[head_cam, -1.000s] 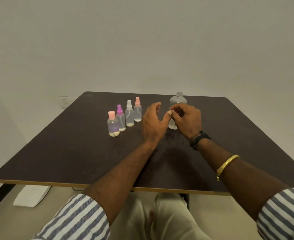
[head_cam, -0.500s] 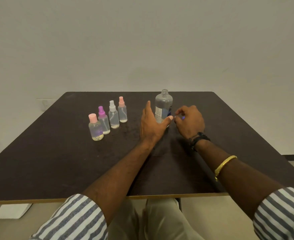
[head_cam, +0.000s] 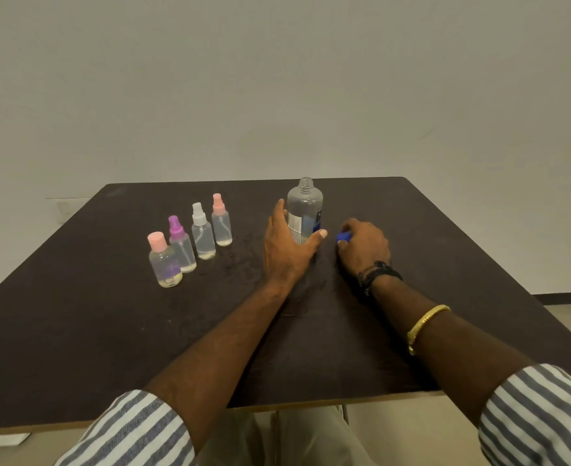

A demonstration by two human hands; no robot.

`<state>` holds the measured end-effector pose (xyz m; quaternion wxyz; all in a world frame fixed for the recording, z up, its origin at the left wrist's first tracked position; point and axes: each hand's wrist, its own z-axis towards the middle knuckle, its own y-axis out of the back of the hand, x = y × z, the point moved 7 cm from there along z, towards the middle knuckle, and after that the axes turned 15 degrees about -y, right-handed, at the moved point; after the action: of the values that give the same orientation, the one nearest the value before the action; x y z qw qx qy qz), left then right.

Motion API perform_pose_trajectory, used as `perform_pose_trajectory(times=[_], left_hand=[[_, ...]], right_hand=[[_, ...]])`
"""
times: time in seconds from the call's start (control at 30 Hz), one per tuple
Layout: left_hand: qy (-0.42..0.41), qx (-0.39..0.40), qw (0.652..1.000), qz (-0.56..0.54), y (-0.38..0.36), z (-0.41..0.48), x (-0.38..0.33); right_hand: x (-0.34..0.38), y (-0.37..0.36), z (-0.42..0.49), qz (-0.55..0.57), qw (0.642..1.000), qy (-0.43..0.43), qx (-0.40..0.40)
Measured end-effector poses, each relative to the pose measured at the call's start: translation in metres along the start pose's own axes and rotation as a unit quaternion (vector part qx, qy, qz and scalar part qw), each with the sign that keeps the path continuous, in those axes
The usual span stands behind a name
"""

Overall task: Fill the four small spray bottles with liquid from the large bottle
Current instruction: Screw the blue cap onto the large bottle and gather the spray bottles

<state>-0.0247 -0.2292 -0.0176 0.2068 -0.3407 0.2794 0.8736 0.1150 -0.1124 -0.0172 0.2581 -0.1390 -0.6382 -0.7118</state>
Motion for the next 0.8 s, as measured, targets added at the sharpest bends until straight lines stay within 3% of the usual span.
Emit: perform_pose_trajectory(times=[0.17,0.37,0.57,0.8], left_hand=[[-0.015,-0.025,1.0,-0.003,0.002,0.006,-0.001],[-0.044,-0.044,0.998,-0.01,0.004,0.015,-0.003],[-0.057,-0.05,0.997,-0.007,0.005,0.018,-0.003],[-0.071,-0.042,0.996,-0.034,-0.003,0.026,-0.012]], right_hand=[[0.006,0.004,0.001,0.071,0.997,0.029,-0.006],[0.035,0.032,-0.002,0.186,0.977,0.062,-0.08],[0.059,0.058,-0.01,0.358,0.919,0.11,-0.126],[0.073,0.066,-0.014,0.408,0.884,0.177,-0.145]])
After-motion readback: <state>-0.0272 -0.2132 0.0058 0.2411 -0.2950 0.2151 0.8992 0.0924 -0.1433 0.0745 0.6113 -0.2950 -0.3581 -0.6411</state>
